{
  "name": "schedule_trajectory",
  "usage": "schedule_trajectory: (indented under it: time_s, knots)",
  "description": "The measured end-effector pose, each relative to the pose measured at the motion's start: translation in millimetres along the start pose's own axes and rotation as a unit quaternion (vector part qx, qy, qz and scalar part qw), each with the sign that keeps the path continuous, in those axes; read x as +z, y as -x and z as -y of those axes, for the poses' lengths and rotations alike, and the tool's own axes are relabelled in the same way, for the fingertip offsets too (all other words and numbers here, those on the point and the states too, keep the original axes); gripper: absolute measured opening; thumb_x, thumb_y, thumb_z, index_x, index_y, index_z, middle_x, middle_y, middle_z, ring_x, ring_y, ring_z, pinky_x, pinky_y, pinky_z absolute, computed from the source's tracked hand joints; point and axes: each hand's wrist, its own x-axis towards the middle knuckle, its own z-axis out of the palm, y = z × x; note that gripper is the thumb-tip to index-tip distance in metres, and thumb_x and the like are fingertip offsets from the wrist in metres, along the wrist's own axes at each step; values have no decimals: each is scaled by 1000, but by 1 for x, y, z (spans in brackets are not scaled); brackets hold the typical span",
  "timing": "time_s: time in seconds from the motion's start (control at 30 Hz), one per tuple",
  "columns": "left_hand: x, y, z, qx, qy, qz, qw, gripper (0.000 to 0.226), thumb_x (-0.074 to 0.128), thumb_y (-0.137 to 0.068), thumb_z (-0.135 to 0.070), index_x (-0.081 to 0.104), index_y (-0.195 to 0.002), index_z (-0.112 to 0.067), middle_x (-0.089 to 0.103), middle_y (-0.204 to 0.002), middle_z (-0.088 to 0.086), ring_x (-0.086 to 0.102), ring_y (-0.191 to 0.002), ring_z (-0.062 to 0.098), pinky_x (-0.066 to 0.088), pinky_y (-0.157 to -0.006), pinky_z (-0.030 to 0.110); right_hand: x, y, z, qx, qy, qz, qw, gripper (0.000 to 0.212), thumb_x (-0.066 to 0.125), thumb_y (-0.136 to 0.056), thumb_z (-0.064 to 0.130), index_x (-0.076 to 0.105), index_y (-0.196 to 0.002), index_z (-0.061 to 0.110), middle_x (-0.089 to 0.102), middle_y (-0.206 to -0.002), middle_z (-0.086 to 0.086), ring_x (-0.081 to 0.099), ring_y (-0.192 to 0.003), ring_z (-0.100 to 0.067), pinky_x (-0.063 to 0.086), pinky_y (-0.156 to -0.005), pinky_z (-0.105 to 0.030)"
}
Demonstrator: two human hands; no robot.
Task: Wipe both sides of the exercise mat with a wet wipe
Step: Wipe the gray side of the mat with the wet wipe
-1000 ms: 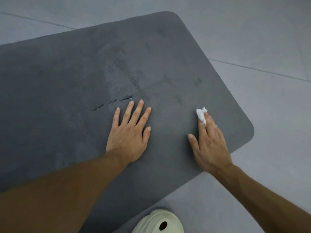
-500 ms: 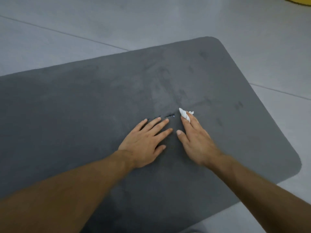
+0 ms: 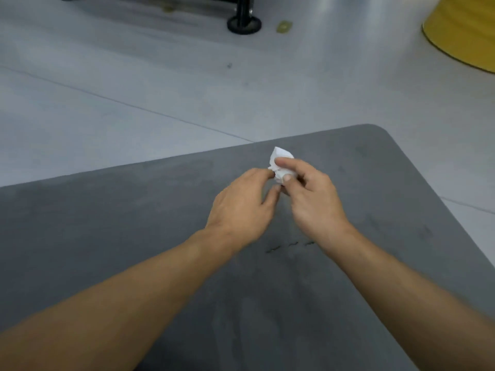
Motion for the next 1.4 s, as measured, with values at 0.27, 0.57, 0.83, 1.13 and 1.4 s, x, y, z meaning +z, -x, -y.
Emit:
schedule_trajectory:
  time_s: [0.27, 0.57, 0.83, 1.13, 1.4]
  knots:
    - [-35, -25, -33, -72, 279, -82, 954, 22, 63, -101, -32, 64, -82, -19, 65, -70, -17, 58, -68, 4, 44, -68, 28, -9, 5, 38, 15, -136, -70, 988, 20, 58, -101, -2, 69, -97, 15, 78, -94, -8, 76, -92, -23, 61, -89, -34]
    - [-41, -15, -47, -78, 362, -77, 926, 6, 68, -98, -13, 73, -102, -16, 76, -98, 2, 72, -85, 14, 55, -71, 19, -11, 17, 48, 25, -197, -25, 980, 23, 66, -100, 6, 52, -114, 17, 78, -84, -4, 72, -74, -12, 57, -72, -24]
    - [-39, -13, -52, -82, 345, -109, 929, 8, 70, -97, -15, 69, -90, -11, 73, -84, 1, 64, -71, 4, 50, -65, 16, -13, 20, 48, 22, -171, -44, 984, 13, 71, -99, 19, 63, -107, 12, 78, -84, -6, 70, -71, -9, 58, -69, -21]
    - [-27, -10, -55, -151, 419, -119, 887, 18, 50, -109, -25, 52, -95, -16, 71, -106, 14, 71, -100, 28, 61, -88, 39, -26, 23, 37, 52, -135, -75, 987, 19, 64, -89, 1, 70, -100, 15, 76, -82, -8, 71, -74, -22, 62, -80, -41]
    - [-26, -12, -58, -204, 489, -121, 839, 16, 44, -111, -27, 52, -102, -17, 62, -89, -2, 59, -72, 10, 51, -59, 22, -27, 25, 31, 64, -144, -92, 983, 9, 61, -104, 22, 68, -102, 18, 62, -63, 6, 59, -56, -9, 52, -62, -26]
